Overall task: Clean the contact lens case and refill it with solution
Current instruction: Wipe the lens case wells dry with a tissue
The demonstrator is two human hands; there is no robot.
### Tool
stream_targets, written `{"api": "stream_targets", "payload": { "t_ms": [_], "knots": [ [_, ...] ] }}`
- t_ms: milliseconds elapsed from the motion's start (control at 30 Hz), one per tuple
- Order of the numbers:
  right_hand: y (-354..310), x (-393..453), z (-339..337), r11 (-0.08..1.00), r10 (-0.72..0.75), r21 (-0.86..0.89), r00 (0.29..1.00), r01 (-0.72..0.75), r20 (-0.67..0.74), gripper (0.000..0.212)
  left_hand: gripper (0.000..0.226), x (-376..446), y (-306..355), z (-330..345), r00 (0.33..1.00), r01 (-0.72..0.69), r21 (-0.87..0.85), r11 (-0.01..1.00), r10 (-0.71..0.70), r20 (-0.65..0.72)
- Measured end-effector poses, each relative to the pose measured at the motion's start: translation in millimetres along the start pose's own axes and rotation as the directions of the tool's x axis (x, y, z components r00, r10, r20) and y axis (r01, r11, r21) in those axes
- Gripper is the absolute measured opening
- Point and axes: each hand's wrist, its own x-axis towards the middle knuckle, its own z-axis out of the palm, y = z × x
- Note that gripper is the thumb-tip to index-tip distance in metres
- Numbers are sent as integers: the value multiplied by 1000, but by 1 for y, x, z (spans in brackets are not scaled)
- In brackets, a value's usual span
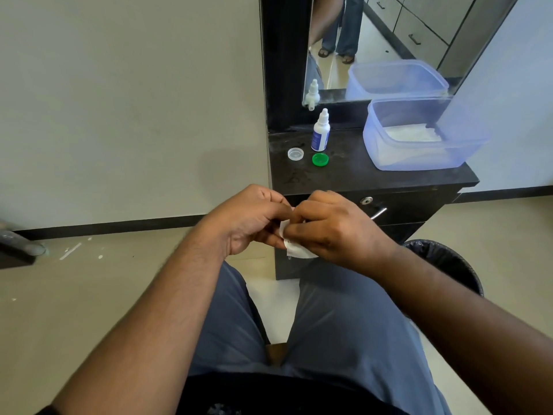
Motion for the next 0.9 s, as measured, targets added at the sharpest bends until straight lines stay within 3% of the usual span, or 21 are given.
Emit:
{"api": "stream_targets", "payload": {
  "t_ms": [200, 400, 600, 733, 900],
  "knots": [
    [-4, 0, 3, 977, -184, -81, 974, 195, 133, 12, 28, 0, -11, 0, 997, 6, 56, 998, -11, 82],
    [-1, -10, 8, 982, -43, -182, 999, 42, -3, 10, 6, 3, -31, -8, 998, 27, -265, 964, -9, 68],
    [-2, -13, 11, 992, -47, -115, 998, 43, -35, 11, 15, 4, -44, -6, 984, 137, -401, 906, -76, 163],
    [-5, -9, 11, 981, -172, -78, 982, 177, 75, 13, 12, 6, -43, -5, 971, 197, -296, 935, -144, 192],
    [-1, 6, -1, 912, -361, -91, 889, 399, 282, 13, 9, 5, -43, -1, 950, 263, -265, 928, -202, 236]
  ]
}}
